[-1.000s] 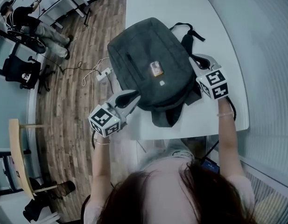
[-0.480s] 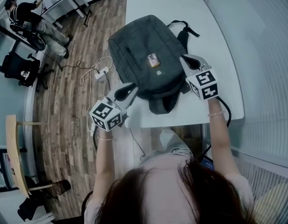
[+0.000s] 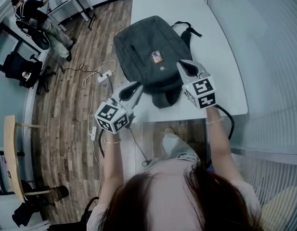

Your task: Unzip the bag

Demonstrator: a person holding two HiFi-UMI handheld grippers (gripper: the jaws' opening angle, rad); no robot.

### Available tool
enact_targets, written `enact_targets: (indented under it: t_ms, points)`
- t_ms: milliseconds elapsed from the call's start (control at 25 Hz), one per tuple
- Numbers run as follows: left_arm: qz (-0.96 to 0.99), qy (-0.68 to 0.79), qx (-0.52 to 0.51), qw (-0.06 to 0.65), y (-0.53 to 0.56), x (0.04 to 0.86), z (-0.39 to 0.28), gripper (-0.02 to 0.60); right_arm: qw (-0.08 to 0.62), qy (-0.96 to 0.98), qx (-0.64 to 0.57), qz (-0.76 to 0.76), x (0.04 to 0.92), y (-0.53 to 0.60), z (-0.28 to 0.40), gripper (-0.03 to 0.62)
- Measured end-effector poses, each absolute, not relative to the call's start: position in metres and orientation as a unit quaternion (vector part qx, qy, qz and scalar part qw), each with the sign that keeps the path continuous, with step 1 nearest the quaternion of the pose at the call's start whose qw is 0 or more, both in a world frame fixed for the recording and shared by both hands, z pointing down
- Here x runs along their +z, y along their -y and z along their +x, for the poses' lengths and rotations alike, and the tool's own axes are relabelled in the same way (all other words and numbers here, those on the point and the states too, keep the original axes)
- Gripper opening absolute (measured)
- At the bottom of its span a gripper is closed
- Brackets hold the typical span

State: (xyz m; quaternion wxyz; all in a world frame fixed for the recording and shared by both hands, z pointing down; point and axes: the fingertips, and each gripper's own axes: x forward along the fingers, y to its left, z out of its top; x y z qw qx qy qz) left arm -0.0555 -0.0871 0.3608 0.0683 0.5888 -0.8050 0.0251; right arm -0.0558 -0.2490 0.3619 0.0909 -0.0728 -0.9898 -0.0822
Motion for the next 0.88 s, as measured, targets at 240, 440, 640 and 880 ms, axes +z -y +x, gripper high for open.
enact_targets:
  t_ms: [240,440,640,880]
  points:
    - [0.569,0.821,0.021,0.046,0.079,0.348,-0.034,0.044,0.078,0.991,-0.084,-0.075,0.351,0.226,-0.032,0.005]
    - [0.551,0.833,0.023,0.036,0.07,0.342,-0.013,0.028,0.072,0.99,-0.093,-0.073,0.346,0.211,-0.008,0.003]
    - [0.535,0.844,0.015,0.031,0.064,0.338,0.004,0.026,0.059,0.991,-0.096,-0.076,0.34,0.199,0.014,0.003]
    - [0.516,0.856,0.018,0.024,0.061,0.334,0.017,0.017,0.029,0.988,-0.133,-0.065,0.336,0.185,0.037,0.003]
